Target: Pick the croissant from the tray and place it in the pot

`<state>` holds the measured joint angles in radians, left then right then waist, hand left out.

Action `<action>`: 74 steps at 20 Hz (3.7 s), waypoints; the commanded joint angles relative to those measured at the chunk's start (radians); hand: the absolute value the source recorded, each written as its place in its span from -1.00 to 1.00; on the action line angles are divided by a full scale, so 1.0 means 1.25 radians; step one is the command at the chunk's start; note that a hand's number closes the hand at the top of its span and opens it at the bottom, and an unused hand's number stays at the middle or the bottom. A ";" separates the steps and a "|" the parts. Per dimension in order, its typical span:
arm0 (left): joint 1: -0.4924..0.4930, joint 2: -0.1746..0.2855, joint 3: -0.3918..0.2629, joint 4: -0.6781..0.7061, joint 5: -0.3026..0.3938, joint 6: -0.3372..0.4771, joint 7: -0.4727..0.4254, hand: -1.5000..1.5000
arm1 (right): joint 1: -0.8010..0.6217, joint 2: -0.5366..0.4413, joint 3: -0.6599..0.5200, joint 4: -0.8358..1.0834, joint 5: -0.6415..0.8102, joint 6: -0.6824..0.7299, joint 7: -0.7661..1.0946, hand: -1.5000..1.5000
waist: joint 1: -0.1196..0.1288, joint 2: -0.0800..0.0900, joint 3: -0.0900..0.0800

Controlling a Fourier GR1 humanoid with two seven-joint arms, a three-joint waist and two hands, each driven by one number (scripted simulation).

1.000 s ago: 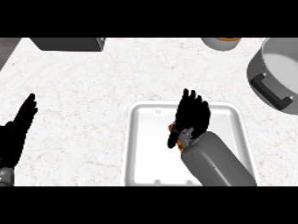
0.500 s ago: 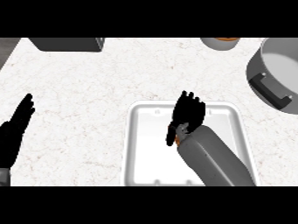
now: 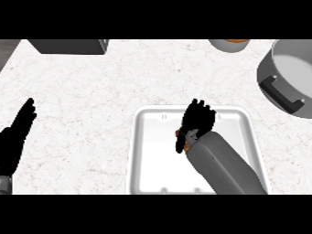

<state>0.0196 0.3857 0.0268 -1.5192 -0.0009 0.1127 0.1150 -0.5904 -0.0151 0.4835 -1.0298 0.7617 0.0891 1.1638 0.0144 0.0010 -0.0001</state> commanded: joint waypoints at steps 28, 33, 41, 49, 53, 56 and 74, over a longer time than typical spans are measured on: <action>0.004 -0.047 0.031 -0.016 -0.038 -0.040 0.003 0.00 | -0.332 -0.171 -0.156 0.368 0.010 -0.138 -0.365 1.00 | 0.007 0.003 0.000; 0.028 -0.025 0.059 -0.027 -0.032 -0.045 0.013 0.00 | -0.343 -0.205 -0.088 0.293 0.143 -0.249 -0.251 1.00 | -0.007 -0.006 0.000; 0.031 -0.060 0.040 -0.014 -0.063 -0.024 -0.015 0.00 | -0.372 -0.262 -0.155 0.167 0.173 -0.316 -0.182 1.00 | -0.013 -0.004 0.000; 0.006 -0.059 0.059 -0.011 -0.059 -0.040 -0.015 0.00 | -0.331 -0.383 -0.277 0.142 0.128 -0.358 -0.315 1.00 | -0.010 0.000 0.000; 0.037 -0.065 0.069 -0.006 -0.053 -0.052 -0.039 0.00 | -0.312 -0.398 -0.331 0.214 0.112 -0.431 -0.406 1.00 | -0.002 0.001 0.000; 0.029 -0.046 0.076 -0.026 -0.056 -0.068 -0.006 0.00 | -0.334 -0.425 -0.376 0.281 0.079 -0.428 -0.499 1.00 | 0.004 0.003 0.001; -0.037 -0.066 0.048 -0.015 -0.067 -0.086 0.001 0.00 | -0.399 -0.556 -0.481 0.672 0.070 -0.476 -0.780 1.00 | 0.062 0.031 0.004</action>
<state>-0.0250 0.2920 0.0811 -1.5358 -0.0979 0.0264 0.1159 -1.0776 -0.6881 -0.1005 -0.2444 0.8526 -0.5076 0.2310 0.0759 0.0332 0.0040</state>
